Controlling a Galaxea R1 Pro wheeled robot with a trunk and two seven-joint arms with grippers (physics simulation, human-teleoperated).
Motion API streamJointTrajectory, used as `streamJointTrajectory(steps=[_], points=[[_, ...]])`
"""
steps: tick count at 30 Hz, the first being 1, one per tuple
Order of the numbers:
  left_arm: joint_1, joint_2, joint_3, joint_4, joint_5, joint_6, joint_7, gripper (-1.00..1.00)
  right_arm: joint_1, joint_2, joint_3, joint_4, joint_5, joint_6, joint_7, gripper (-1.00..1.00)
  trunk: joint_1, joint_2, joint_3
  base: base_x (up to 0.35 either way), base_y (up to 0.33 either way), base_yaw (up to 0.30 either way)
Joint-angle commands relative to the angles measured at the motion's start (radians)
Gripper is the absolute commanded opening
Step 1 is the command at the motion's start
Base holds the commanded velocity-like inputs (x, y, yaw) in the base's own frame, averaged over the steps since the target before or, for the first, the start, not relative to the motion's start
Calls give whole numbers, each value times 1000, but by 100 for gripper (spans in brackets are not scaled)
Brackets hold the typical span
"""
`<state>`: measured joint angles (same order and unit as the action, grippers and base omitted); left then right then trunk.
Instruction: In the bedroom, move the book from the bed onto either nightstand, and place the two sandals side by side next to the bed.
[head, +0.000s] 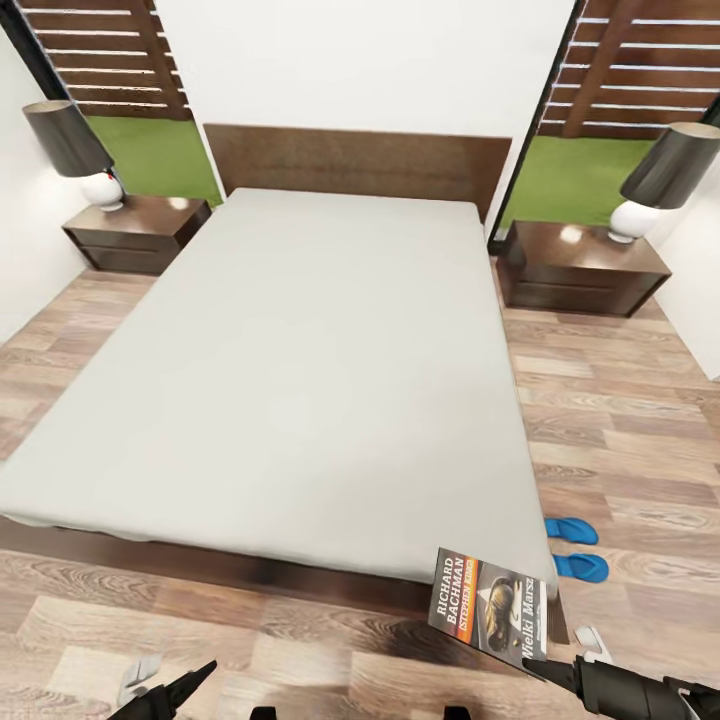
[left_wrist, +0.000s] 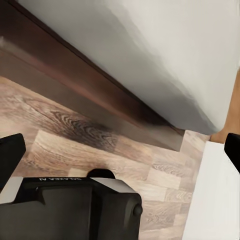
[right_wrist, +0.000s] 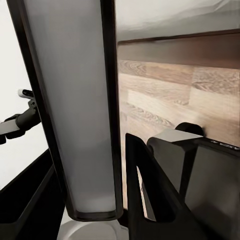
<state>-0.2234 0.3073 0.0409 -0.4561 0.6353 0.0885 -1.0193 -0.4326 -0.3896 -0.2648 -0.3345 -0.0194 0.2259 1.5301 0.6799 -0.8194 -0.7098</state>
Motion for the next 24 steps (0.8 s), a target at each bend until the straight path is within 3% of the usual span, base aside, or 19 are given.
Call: streamJointTrajectory(steps=[1,19,22,23,24], points=[[-1,0,1,0,5,9,-4,100,0,0,-2,0,0,11,4,-100,0,-1,-1,0,0,268],[-1,-1,1,0,4,8,-1,100,0,0,-2,0,-1,12,2,-100,0,-1,-6,0,0,278],[-1,-1,1,0,4,1,46,100,0,0,-2,0,-1,12,1,-100,0,-1,-7,0,0,284],[-1,-1,0,0,3,-9,83,100,0,0,-2,0,-1,12,1,-100,0,-1,-8,0,0,284],[-1,-2,-7,-1,-9,-34,174,100,0,0,-3,0,-1,12,1,-100,0,-1,-8,0,0,284]])
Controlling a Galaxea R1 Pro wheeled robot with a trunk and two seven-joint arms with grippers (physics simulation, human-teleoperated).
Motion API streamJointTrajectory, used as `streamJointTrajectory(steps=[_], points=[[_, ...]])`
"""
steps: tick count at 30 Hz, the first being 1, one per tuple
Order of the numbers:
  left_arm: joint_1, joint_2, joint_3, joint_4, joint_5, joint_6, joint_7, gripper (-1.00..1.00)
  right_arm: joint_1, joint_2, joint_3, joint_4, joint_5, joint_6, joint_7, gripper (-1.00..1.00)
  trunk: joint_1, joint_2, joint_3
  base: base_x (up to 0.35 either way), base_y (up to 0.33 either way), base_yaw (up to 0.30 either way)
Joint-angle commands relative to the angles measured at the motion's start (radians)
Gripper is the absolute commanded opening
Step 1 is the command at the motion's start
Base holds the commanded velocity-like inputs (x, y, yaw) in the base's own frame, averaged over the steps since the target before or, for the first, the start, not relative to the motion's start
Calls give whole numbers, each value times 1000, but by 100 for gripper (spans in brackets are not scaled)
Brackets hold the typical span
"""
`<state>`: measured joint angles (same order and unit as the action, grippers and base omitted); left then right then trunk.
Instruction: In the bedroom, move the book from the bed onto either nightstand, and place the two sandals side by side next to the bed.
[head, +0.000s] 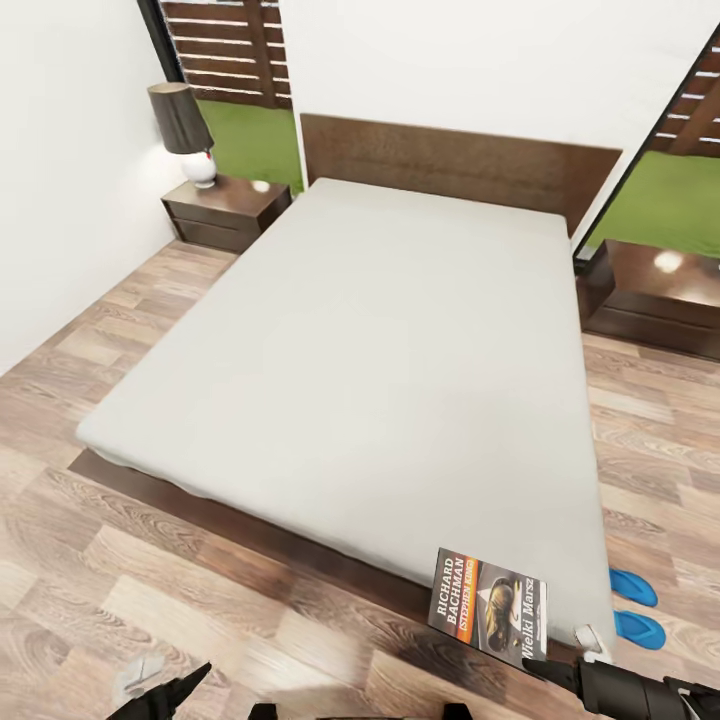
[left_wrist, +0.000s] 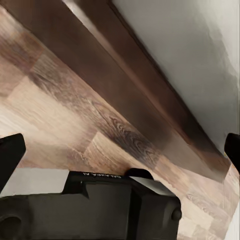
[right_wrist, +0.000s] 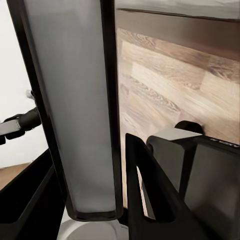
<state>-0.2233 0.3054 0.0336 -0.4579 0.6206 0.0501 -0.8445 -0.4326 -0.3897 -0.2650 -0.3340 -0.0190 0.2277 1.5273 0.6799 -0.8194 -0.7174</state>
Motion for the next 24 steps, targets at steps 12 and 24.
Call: streamJointTrajectory(steps=[12,24], points=[[-1,-107,-56,1,-397,-85,359,100,0,0,-2,0,-1,10,4,-100,0,-1,-5,0,0,284],[-1,-215,-58,14,-410,-138,509,100,0,0,-3,0,-1,10,2,-100,0,-1,-10,0,0,284]])
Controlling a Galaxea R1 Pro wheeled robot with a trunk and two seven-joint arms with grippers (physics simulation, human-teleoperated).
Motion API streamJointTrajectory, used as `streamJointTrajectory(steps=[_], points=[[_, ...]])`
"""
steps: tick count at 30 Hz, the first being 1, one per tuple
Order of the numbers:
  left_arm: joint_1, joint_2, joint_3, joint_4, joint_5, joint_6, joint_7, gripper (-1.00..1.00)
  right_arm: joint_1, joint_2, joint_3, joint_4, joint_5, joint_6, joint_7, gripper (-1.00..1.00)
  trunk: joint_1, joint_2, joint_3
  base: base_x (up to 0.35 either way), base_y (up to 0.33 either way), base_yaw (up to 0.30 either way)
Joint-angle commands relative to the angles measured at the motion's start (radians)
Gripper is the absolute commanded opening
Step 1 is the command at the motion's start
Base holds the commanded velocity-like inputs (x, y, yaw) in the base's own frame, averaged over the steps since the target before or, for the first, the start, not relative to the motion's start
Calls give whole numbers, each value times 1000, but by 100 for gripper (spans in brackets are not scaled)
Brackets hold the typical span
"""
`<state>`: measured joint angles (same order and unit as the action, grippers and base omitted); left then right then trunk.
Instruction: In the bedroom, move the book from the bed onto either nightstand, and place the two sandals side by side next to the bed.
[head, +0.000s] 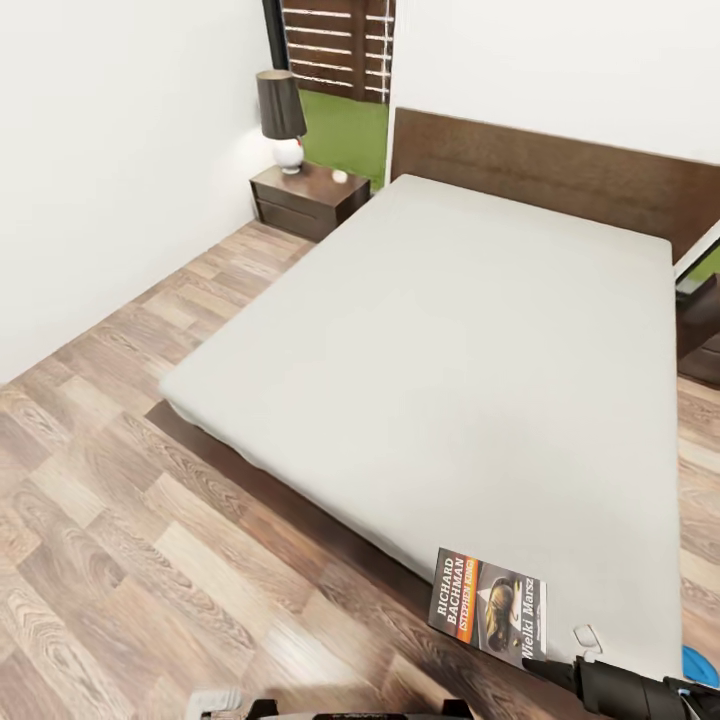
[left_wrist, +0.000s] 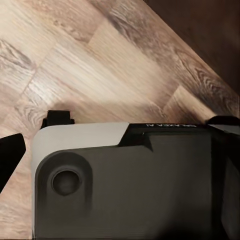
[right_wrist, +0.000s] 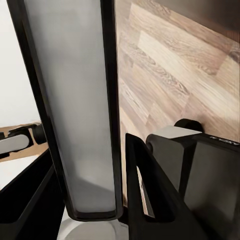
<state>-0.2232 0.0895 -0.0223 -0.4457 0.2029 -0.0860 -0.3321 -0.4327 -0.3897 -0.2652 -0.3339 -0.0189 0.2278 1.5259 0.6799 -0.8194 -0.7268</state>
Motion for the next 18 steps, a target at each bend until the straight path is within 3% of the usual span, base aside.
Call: streamJointTrajectory(steps=[1,6,10,18], points=[[-1,-1,-2,7,7,-5,-3,100,0,0,-3,0,-1,10,4,-100,0,-1,-1,0,0,284],[-1,-14,-2,38,11,-62,-2,100,0,0,-2,1,-1,10,3,-100,0,-1,-3,0,0,284],[-1,-40,-1,63,12,-105,-2,100,0,0,-3,1,-1,10,3,-100,0,-1,-5,0,0,284],[-1,-46,-2,67,10,-112,-2,100,0,0,-2,1,-1,10,-32,-100,0,-1,-8,0,0,283]])
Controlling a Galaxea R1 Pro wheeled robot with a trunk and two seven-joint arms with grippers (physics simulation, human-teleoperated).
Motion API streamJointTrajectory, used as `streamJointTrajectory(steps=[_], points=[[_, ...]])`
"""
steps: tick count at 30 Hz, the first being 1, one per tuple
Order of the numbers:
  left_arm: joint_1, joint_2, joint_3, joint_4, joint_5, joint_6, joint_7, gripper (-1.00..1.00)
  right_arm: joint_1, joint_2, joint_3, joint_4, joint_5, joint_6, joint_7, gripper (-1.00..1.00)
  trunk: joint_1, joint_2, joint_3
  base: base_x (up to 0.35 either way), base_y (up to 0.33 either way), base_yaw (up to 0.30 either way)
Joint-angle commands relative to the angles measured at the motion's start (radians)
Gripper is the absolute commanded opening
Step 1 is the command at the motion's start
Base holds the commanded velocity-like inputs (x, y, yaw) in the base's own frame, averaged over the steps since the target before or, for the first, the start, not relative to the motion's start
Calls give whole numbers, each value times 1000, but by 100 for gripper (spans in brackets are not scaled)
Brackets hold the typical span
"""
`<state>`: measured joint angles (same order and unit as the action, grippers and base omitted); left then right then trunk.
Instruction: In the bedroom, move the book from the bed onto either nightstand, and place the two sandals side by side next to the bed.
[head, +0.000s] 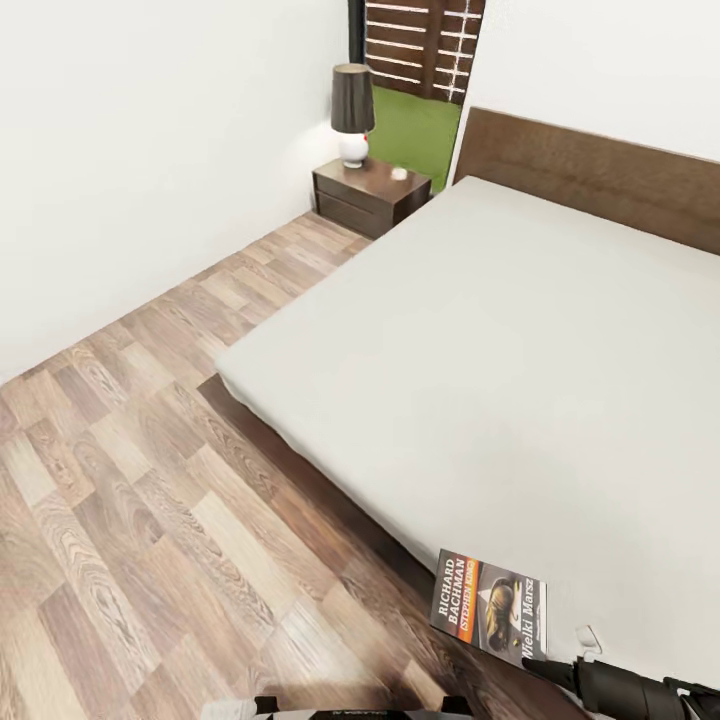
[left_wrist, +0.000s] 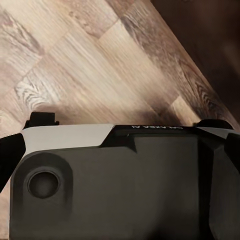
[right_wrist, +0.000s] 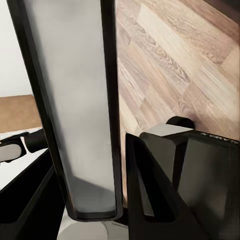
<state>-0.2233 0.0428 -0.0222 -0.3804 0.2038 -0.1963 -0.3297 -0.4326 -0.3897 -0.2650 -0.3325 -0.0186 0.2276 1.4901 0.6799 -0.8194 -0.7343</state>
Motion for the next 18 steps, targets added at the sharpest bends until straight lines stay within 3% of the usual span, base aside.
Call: streamJointTrajectory(steps=[1,18], points=[[-1,0,-2,1,9,-1,-5,100,0,0,-2,0,-1,10,0,-100,0,-1,-1,0,0,282],[-1,0,-2,1,9,-2,-5,100,0,0,-2,0,-1,10,-2,-100,0,-1,-9,0,0,282]])
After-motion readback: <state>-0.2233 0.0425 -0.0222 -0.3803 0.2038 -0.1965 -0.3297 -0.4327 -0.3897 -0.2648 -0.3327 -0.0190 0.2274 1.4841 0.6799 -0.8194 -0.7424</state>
